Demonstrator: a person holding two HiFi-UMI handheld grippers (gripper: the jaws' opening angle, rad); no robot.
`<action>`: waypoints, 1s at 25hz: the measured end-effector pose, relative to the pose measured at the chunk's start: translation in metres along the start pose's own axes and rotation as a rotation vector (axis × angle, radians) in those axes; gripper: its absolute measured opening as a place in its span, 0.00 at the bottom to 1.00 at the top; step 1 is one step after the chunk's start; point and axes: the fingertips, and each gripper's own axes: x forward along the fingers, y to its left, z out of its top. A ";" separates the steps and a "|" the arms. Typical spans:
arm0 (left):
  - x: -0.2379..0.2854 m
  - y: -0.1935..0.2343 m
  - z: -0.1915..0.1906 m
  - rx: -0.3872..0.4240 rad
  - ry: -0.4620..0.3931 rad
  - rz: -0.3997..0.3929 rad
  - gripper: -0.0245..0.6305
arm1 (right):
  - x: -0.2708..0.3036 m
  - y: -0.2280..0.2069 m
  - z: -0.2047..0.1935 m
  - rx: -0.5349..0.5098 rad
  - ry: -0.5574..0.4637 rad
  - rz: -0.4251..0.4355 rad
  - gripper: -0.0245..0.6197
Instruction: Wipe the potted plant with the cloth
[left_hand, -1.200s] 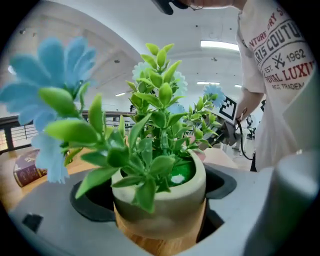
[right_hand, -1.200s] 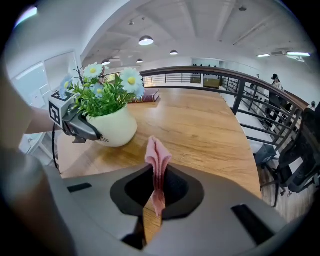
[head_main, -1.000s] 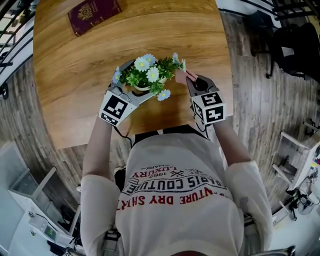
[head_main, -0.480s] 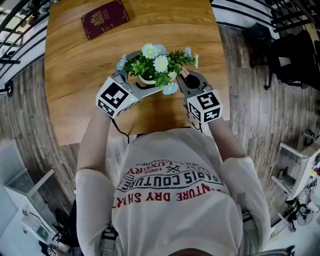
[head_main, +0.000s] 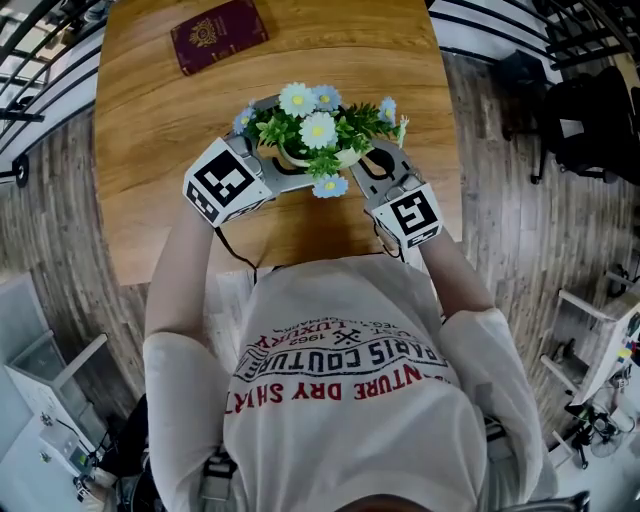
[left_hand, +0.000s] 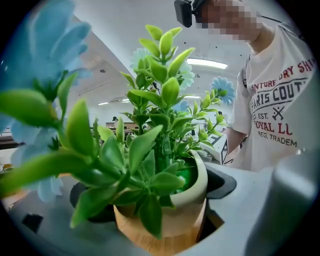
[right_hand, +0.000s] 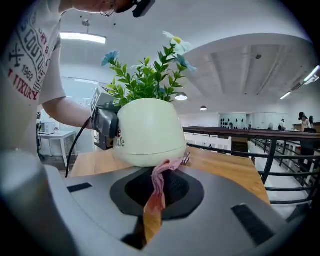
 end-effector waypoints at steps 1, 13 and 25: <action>-0.002 0.003 -0.001 -0.003 -0.002 -0.005 0.84 | 0.005 0.002 0.001 -0.003 -0.001 0.006 0.10; -0.012 -0.002 0.013 -0.007 -0.027 -0.010 0.84 | 0.020 0.031 0.018 0.009 -0.081 0.070 0.10; -0.025 0.018 0.009 -0.021 -0.061 0.076 0.84 | 0.028 0.059 0.018 0.114 -0.091 0.177 0.10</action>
